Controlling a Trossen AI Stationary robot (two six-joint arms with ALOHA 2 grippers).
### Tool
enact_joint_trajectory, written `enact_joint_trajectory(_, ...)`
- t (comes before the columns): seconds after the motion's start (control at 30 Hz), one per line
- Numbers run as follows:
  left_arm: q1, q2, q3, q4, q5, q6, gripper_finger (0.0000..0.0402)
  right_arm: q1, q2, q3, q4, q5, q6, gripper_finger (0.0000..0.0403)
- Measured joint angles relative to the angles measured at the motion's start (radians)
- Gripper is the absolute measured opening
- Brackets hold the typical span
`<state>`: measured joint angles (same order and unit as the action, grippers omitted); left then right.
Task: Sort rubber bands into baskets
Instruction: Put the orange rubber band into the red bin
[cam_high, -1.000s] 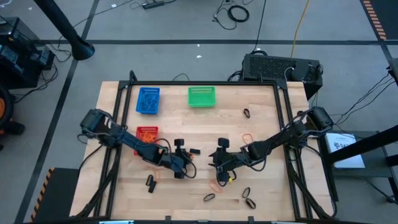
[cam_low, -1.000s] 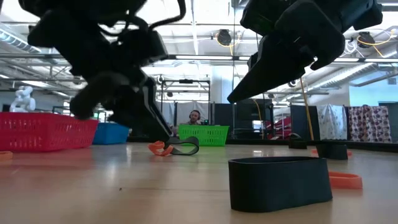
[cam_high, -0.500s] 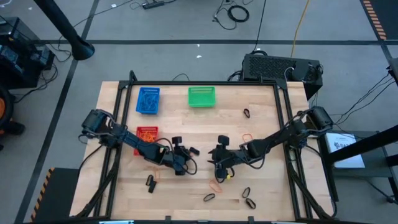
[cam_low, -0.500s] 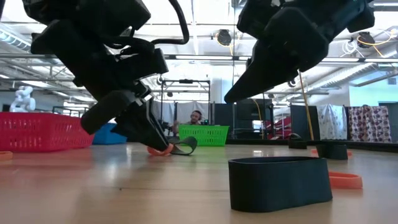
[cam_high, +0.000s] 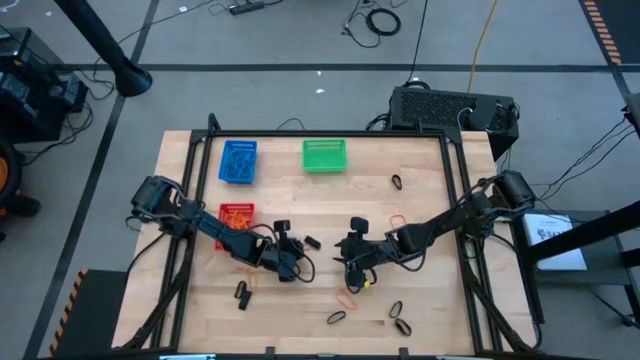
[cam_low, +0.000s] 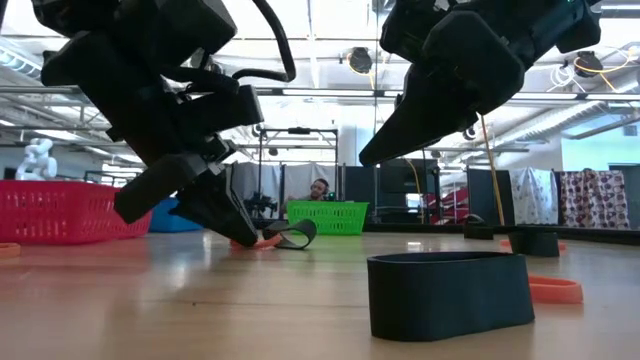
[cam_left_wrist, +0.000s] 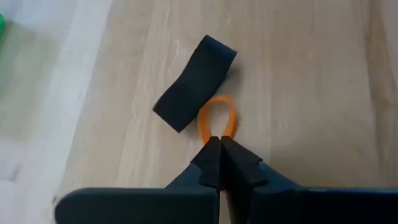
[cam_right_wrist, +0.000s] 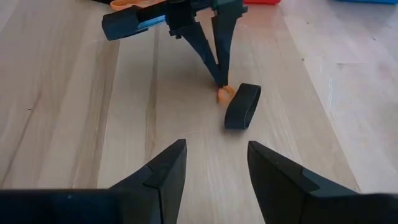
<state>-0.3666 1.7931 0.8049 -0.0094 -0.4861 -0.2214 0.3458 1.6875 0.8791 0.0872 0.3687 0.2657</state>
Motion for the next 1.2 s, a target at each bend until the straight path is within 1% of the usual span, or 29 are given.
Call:
enact_joint_trajectory(0.1, -0.008, -0.005, 0.016, -0.034, -0.033, 0.025, 0.0006, 0.0, 0.0, 0.0, 0.0, 0.0, 0.0, 0.0164)
enact_joint_trajectory(0.2, -0.019, -0.053, 0.05, -0.106, -0.044, 0.038, 0.0004, 0.0, 0.0, 0.0, 0.0, 0.0, -0.001, 0.0164)
enact_joint_trajectory(0.27, -0.032, -0.102, 0.074, -0.184, -0.045, 0.041, 0.0004, 0.0, 0.0, 0.0, -0.001, 0.0, -0.001, 0.0164)
enact_joint_trajectory(0.37, -0.048, -0.181, 0.101, -0.356, -0.046, 0.002, 0.0003, 0.0, 0.0, 0.0, -0.001, -0.002, -0.001, 0.0164)
enact_joint_trajectory(0.5, -0.058, -0.284, 0.107, -0.601, -0.049, -0.133, 0.0002, 0.001, 0.0, 0.0, -0.001, -0.004, 0.001, 0.0164)
enact_joint_trajectory(0.6, -0.066, -0.334, 0.107, -0.797, -0.049, -0.261, 0.0002, 0.001, 0.0, 0.0, -0.001, -0.004, 0.004, 0.0164)
enact_joint_trajectory(0.77, -0.087, -0.369, 0.107, -1.092, -0.045, -0.474, 0.0002, 0.001, 0.0, 0.0, 0.015, -0.004, 0.01, 0.0164)
enact_joint_trajectory(0.87, -0.103, -0.37, 0.106, -1.221, -0.004, -0.588, 0.0001, 0.0, 0.0, 0.0, 0.018, -0.002, 0.01, 0.0164)
enact_joint_trajectory(1.0, -0.114, -0.369, 0.093, -1.243, 0.031, -0.663, 0.0002, 0.0, 0.0, 0.0, 0.018, -0.001, 0.01, 0.0164)
enact_joint_trajectory(1.2, -0.115, -0.369, 0.075, -1.193, 0.047, -0.656, 0.002, 0.0, 0.0, 0.0, 0.017, 0.0, 0.01, 0.0164)
